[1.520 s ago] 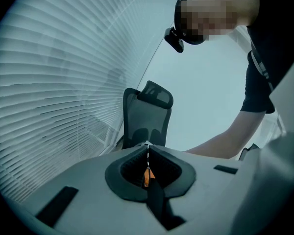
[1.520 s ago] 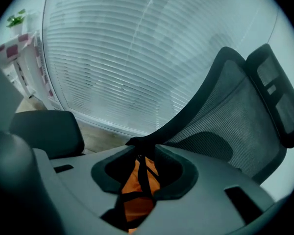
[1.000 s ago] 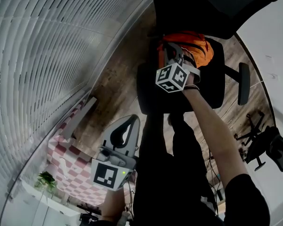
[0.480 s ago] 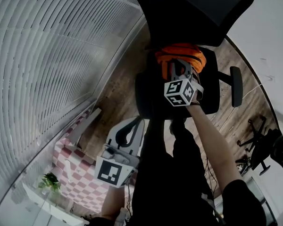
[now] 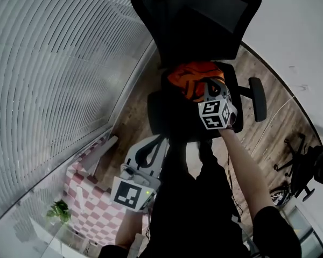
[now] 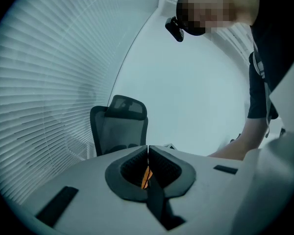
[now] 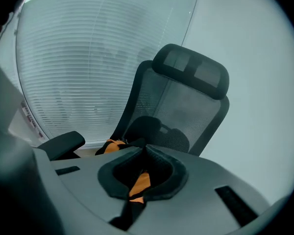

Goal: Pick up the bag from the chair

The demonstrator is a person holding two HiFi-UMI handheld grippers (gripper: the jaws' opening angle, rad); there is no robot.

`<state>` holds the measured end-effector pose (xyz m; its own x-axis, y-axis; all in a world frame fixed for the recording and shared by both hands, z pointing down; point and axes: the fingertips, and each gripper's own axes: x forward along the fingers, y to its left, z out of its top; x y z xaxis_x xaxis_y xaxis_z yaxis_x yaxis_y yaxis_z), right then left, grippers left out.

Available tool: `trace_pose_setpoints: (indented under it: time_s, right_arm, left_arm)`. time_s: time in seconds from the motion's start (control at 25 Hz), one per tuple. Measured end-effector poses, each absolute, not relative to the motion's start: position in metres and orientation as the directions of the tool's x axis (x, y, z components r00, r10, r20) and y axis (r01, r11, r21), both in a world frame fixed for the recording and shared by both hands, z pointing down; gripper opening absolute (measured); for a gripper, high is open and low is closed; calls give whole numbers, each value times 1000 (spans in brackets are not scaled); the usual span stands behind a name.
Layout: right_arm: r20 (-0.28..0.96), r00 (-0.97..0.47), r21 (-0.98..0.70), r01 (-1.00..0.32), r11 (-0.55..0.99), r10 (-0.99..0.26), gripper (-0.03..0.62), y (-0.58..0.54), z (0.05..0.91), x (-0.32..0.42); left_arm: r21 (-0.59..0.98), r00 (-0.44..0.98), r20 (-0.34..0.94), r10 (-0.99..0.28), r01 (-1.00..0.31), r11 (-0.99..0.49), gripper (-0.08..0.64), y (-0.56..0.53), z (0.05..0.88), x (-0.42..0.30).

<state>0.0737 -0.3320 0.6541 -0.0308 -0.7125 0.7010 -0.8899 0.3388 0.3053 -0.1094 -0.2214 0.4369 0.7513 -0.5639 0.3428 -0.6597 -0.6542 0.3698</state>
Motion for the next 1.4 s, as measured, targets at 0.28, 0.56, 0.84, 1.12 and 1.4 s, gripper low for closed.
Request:
trace_pose_setpoints:
  time_s: [0.28, 0.56, 0.84, 1.12, 1.4]
  right_arm:
    - [646, -100, 247, -910, 332, -756, 23, -320, 601, 99]
    - [638, -227, 172, -889, 424, -736, 23, -264, 556, 107]
    - [600, -376, 50, -864, 502, -706, 23, -175, 515, 110]
    - [569, -438, -9, -850, 527, -696, 23, -96, 483, 130]
    - [551, -459, -45, -850, 524, -697, 22, -49, 461, 156]
  left_arm:
    - [322, 750, 325, -576, -661, -678, 34, -189, 413, -73]
    - [294, 729, 292, -619, -684, -668, 34, -133, 382, -40]
    - [283, 693, 268, -669, -721, -633, 34, -55, 348, -15]
    - [266, 633, 256, -731, -773, -576, 34, 17, 335, 8]
    - [268, 601, 269, -752, -797, -541, 34, 66, 339, 24]
